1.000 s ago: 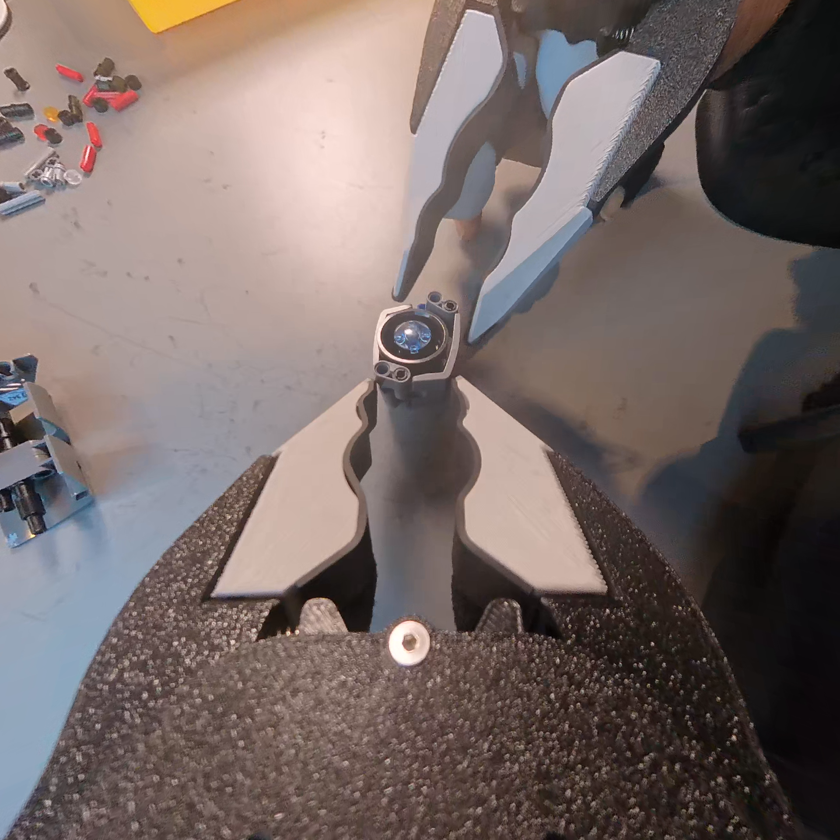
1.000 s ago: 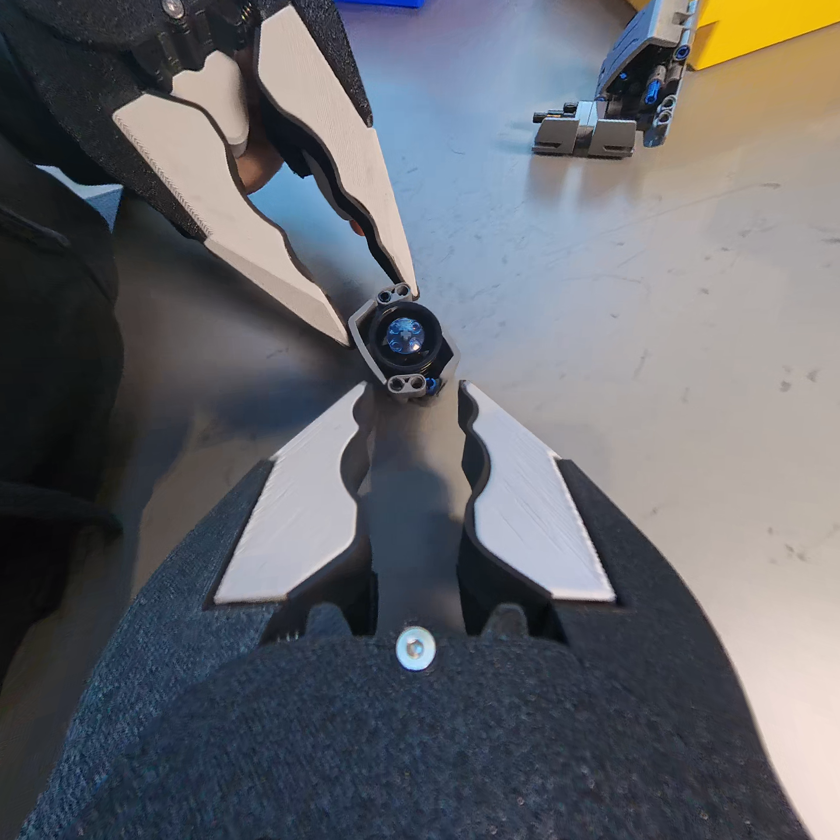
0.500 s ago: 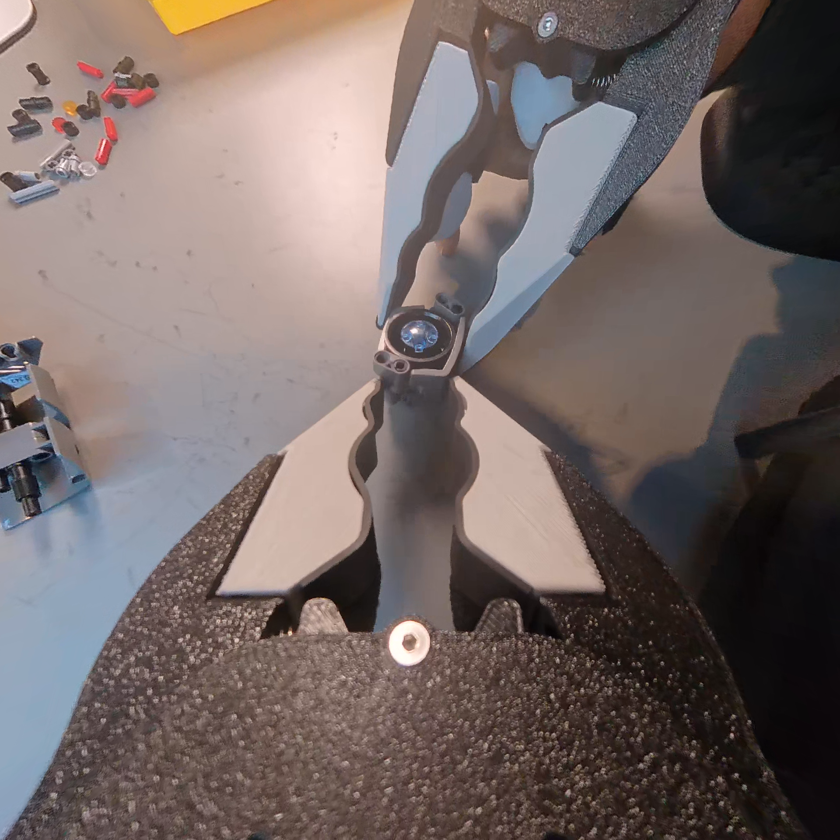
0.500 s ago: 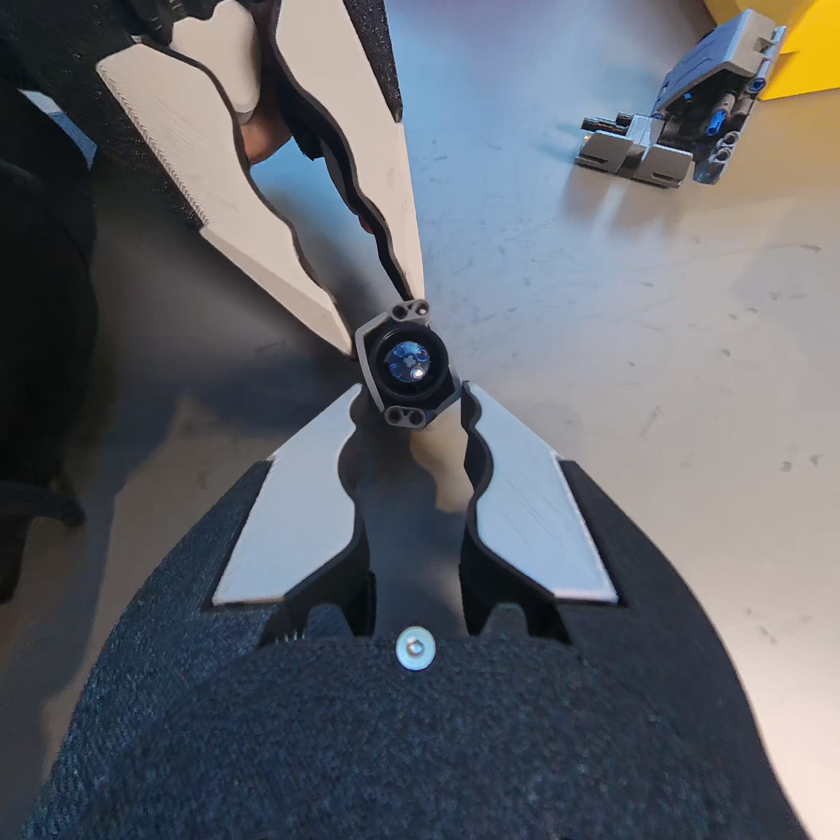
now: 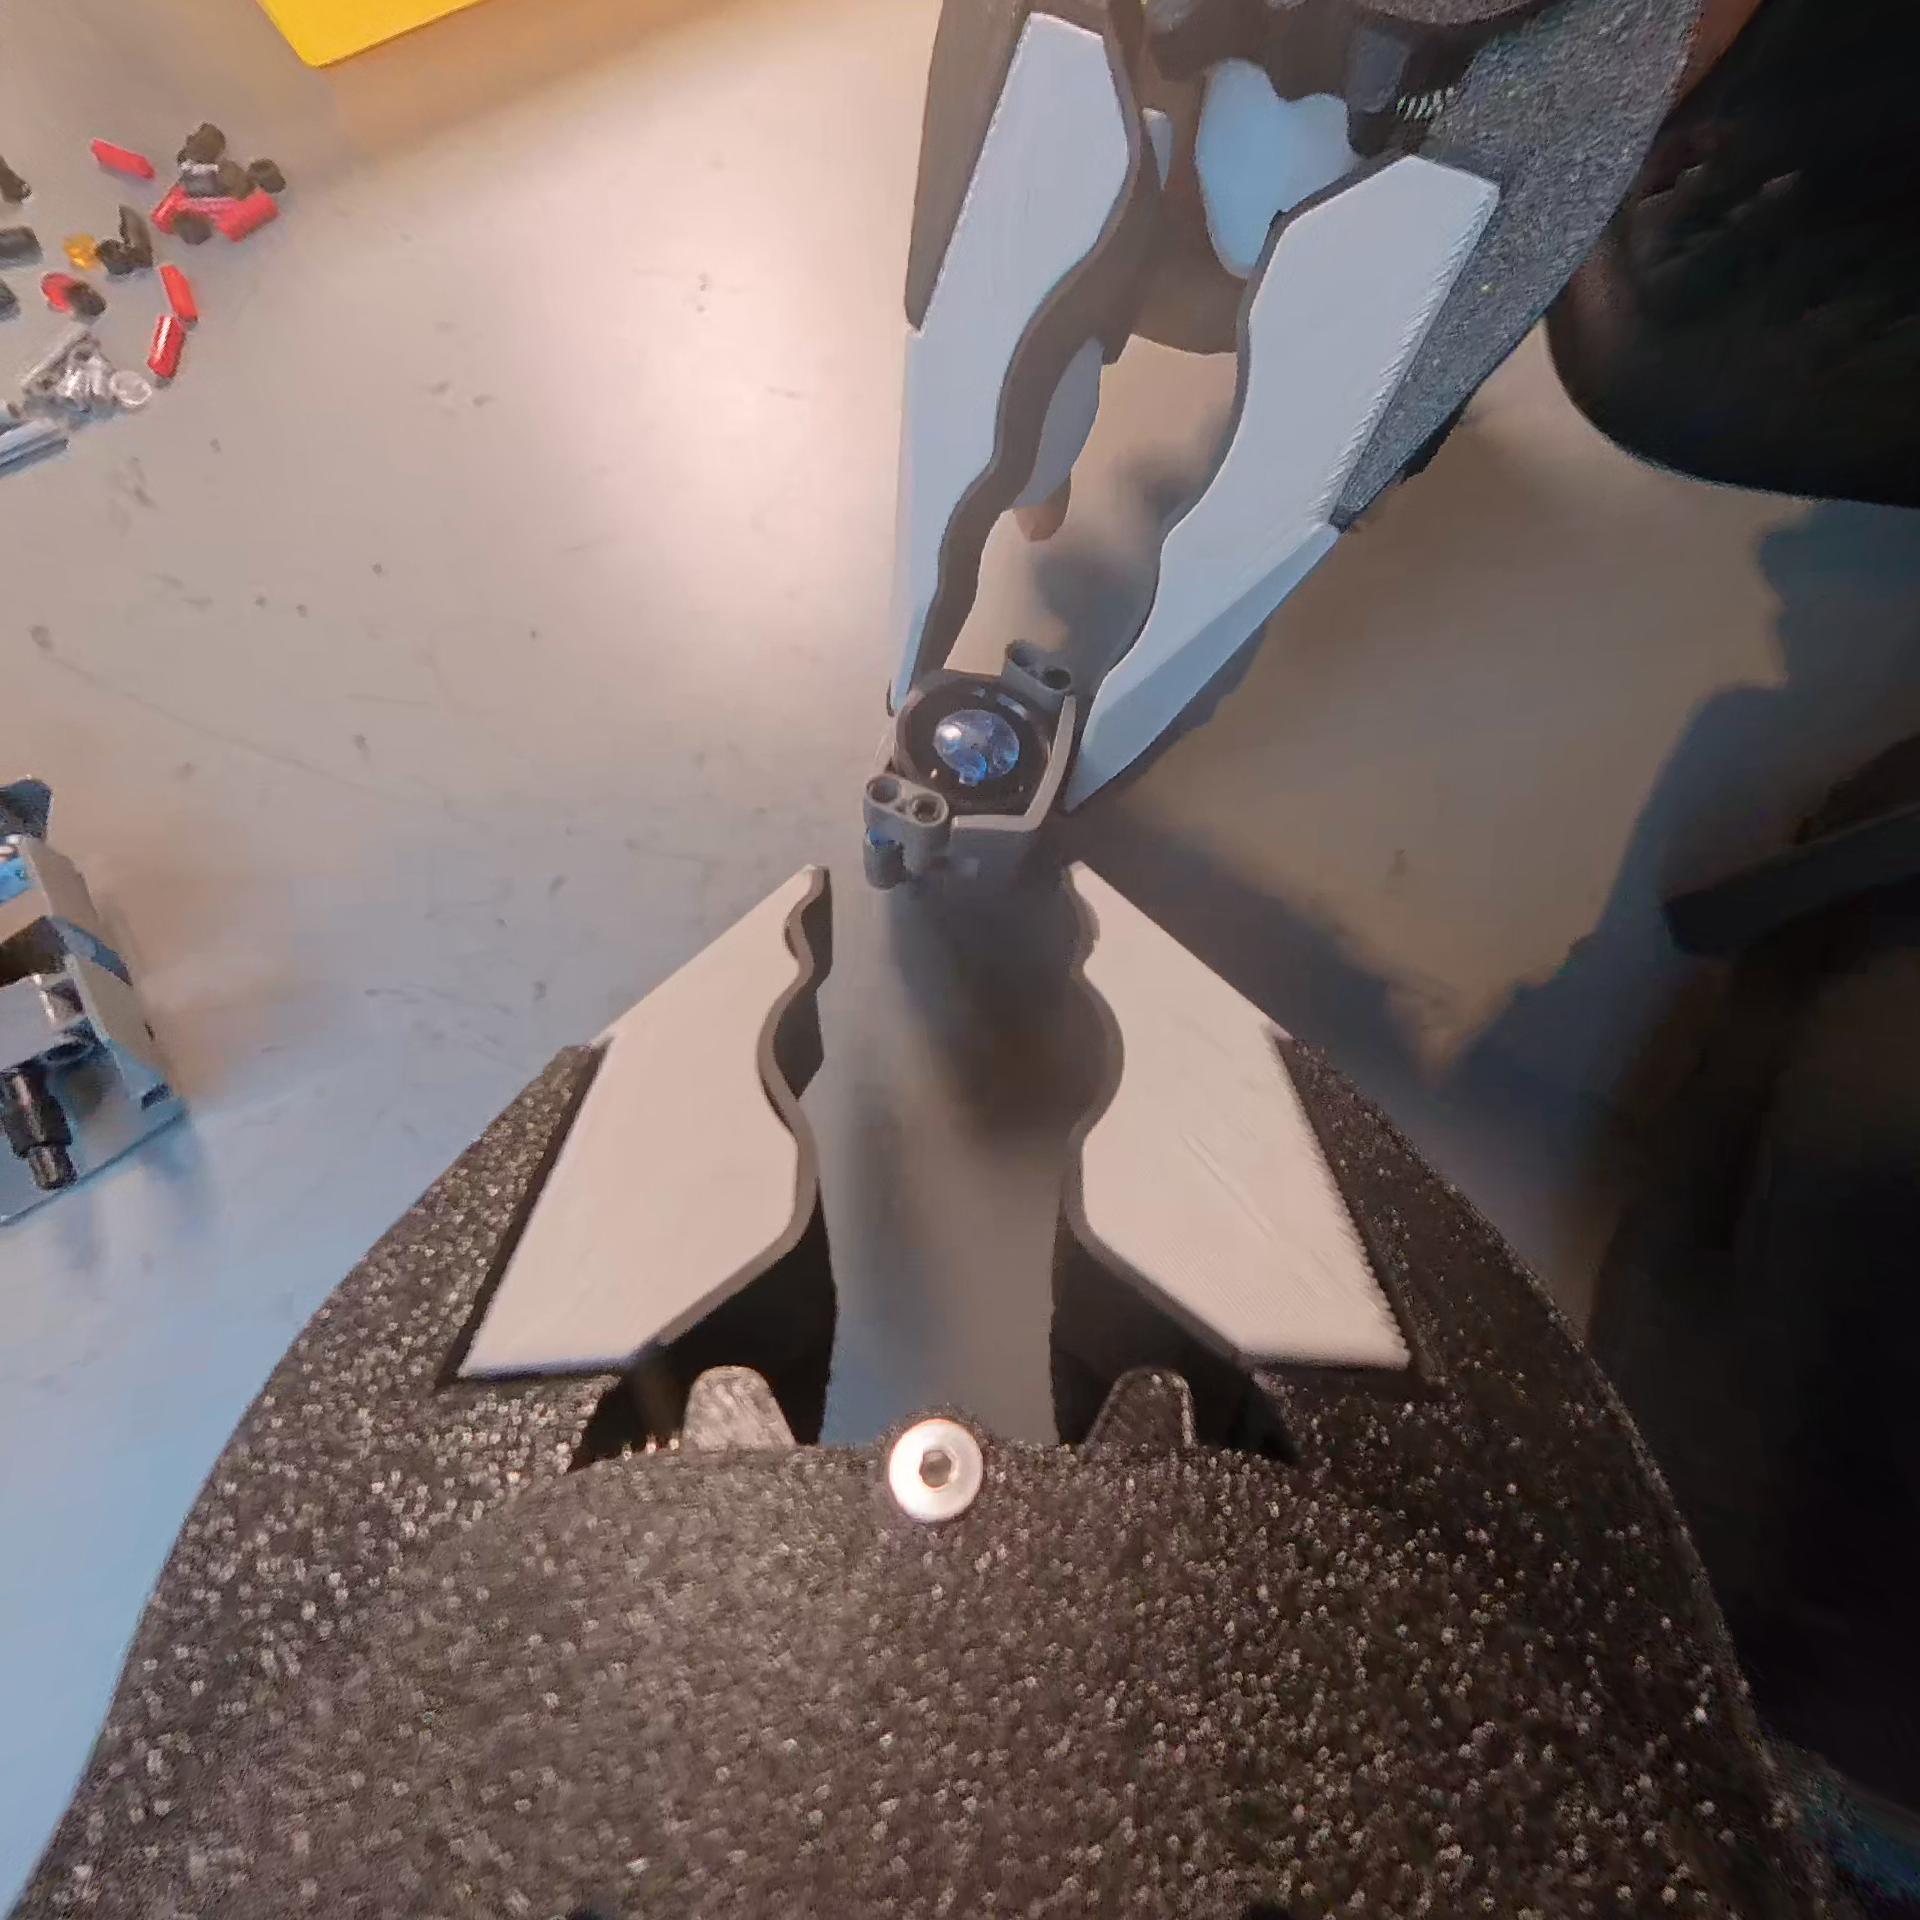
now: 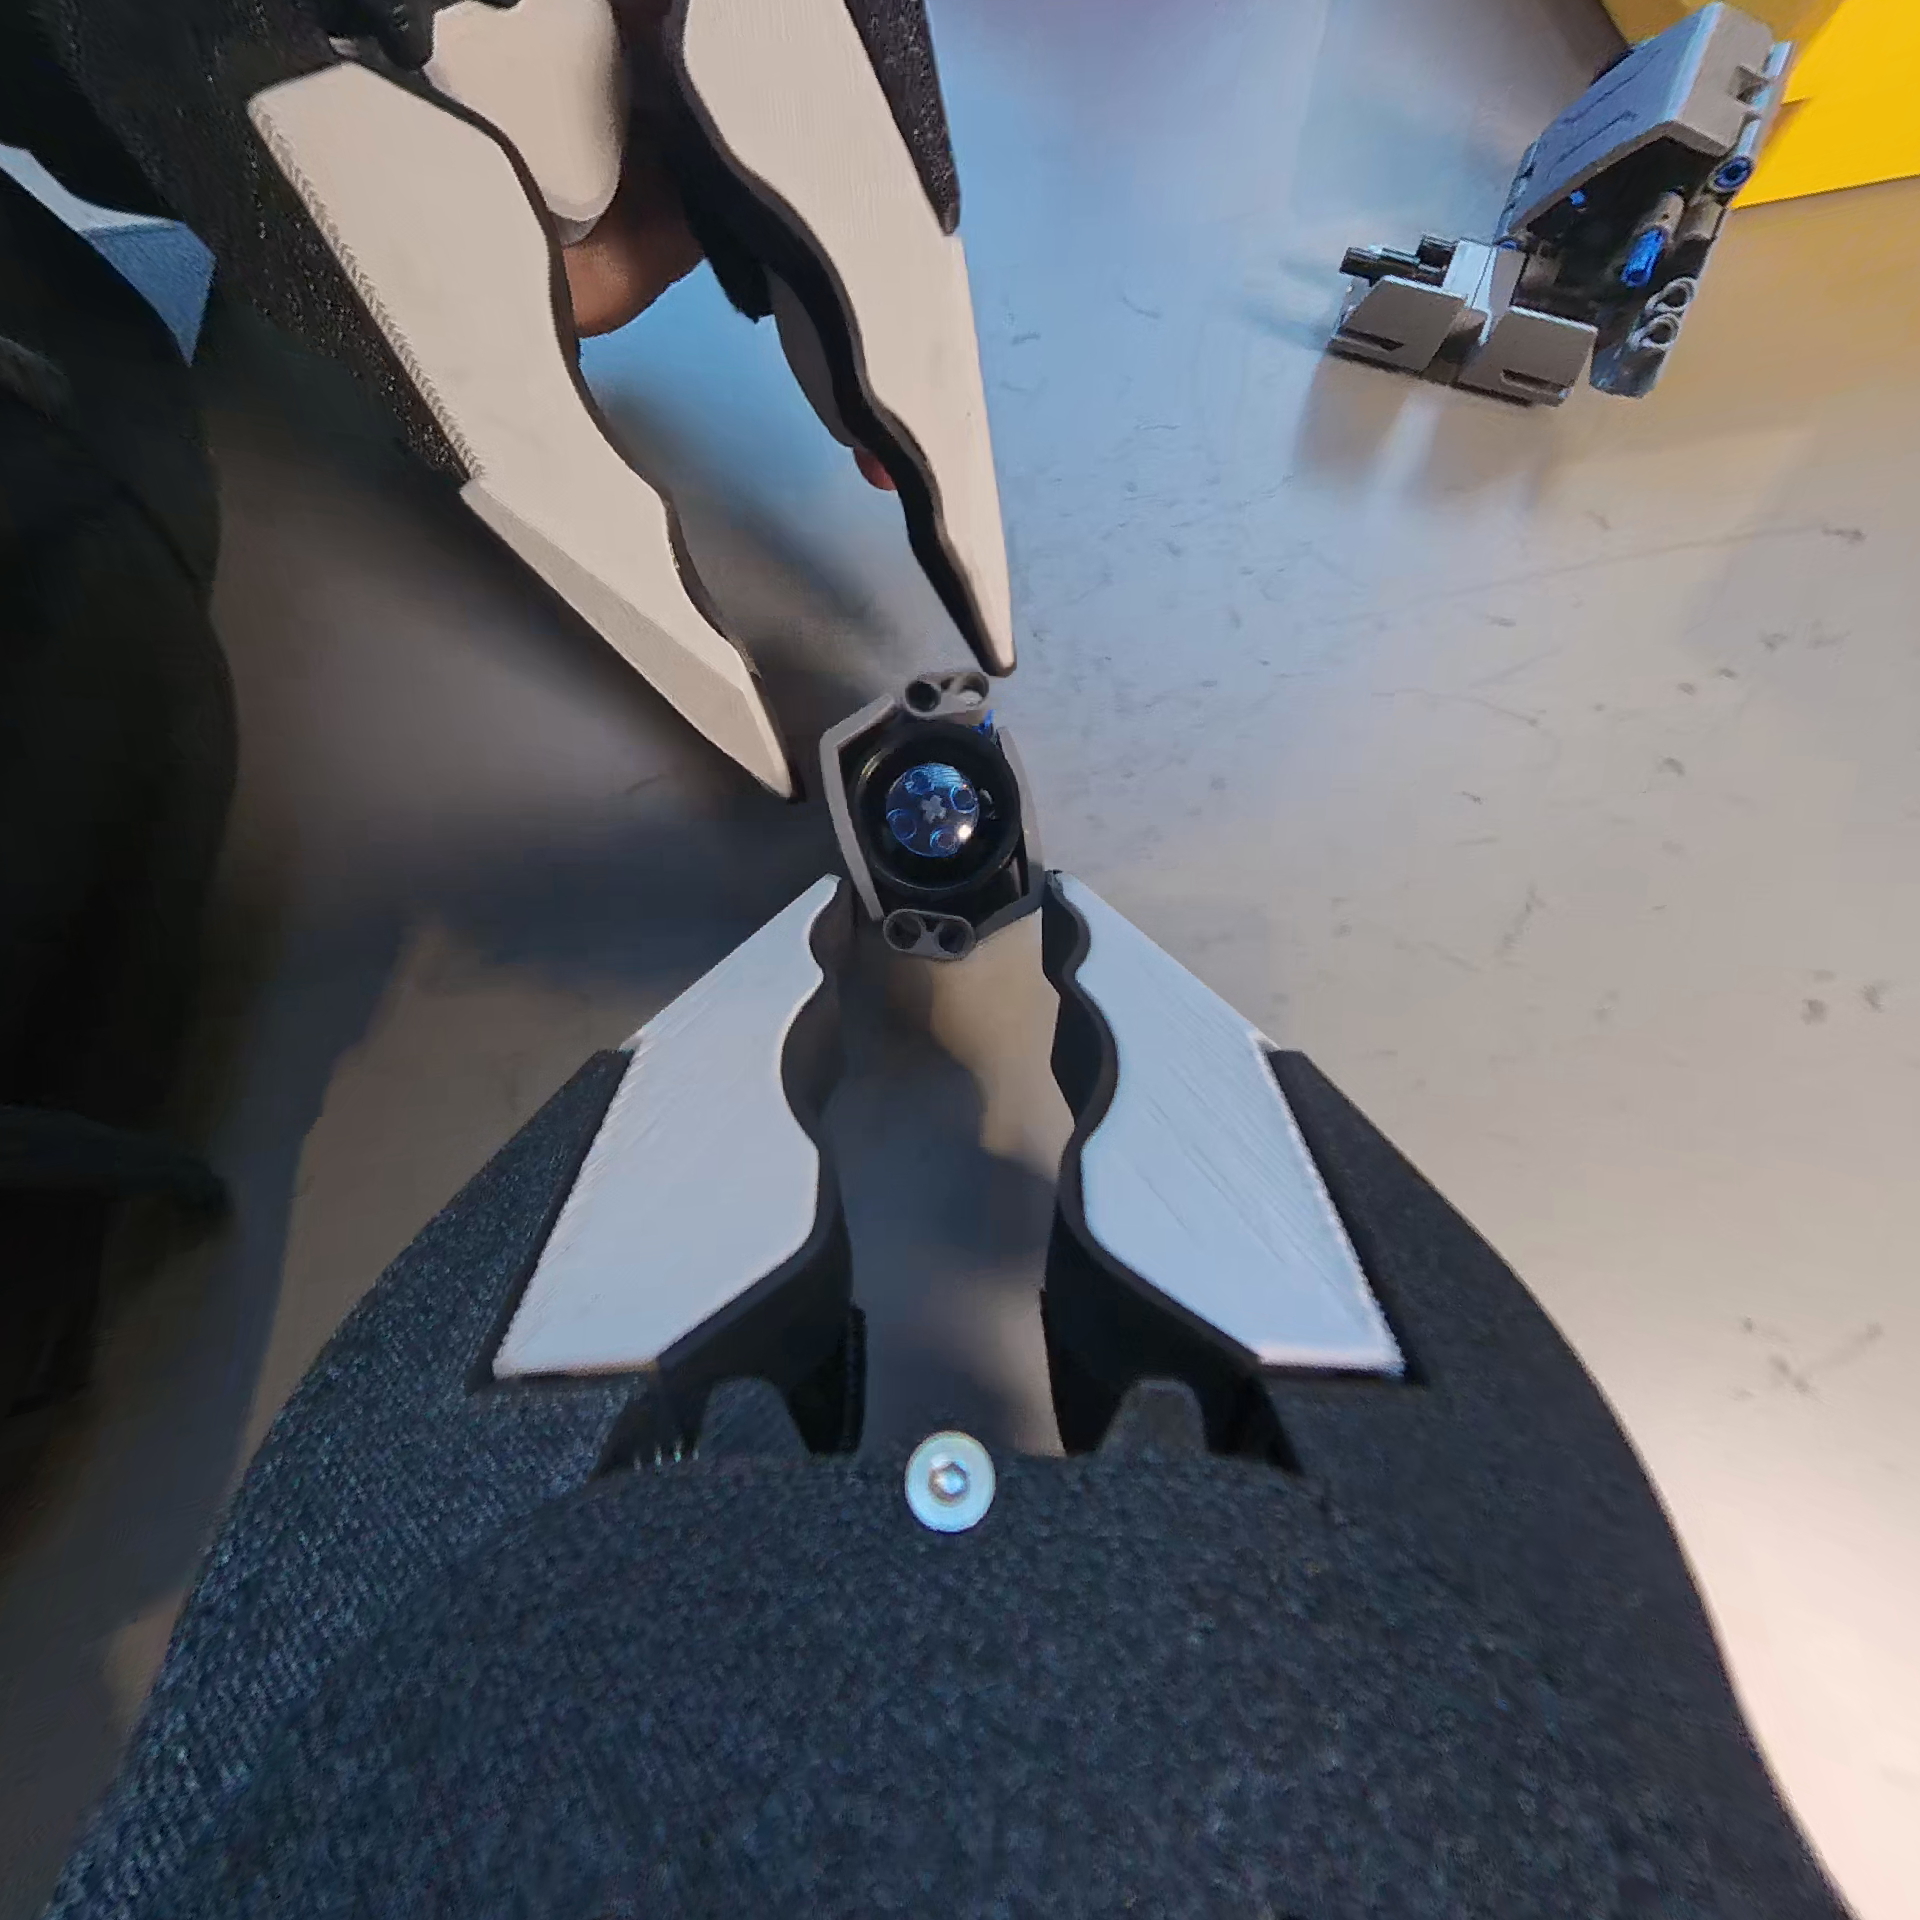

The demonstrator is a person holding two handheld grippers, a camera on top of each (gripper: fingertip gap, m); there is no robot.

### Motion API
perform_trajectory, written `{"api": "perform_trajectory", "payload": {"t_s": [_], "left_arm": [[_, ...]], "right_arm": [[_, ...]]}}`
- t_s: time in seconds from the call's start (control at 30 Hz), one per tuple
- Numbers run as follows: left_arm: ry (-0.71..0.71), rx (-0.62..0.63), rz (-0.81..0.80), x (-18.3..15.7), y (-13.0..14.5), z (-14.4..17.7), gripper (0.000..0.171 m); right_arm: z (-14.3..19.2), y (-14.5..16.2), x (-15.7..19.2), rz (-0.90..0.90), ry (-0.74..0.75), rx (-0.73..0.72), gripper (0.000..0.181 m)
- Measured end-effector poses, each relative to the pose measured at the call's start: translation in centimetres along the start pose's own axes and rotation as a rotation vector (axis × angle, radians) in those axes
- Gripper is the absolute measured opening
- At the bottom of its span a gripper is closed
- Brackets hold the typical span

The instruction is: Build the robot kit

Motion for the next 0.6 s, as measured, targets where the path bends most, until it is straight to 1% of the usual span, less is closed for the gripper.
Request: {"api": "perform_trajectory", "payload": {"t_s": [0.1,0.23,0.33,0.4,0.6], "left_arm": [[0.078,-0.036,-0.027,0.4,-0.1,-0.1,0.045],[0.230,0.002,-0.048,0.9,0.1,-0.8,0.045],[0.342,0.013,-0.060,0.9,0.3,-1.1,0.040],[0.377,0.005,-0.080,0.8,0.5,-1.0,0.039],[0.400,-0.014,-0.095,0.1,0.9,-0.8,0.038]], "right_arm": [[-0.1,-0.1,0.4,0.012,0.005,0.009,0.033],[-0.2,-0.2,1.2,0.053,-0.013,0.011,0.033],[-0.2,-0.2,1.8,0.113,-0.017,0.007,0.033],[-0.1,-0.1,2.2,0.130,-0.025,-0.008,0.033],[-0.1,0.5,3.1,0.126,-0.059,-0.044,0.032]]}}
Point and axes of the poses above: each gripper's, where its closed fingertips meet, z back along the fingers, y out of its underside, x = y × z across the jaws, the point moved 10 cm from there along z, back along the fingers, and after that the axes turned 6 degrees about -y, right-handed, at the moved point
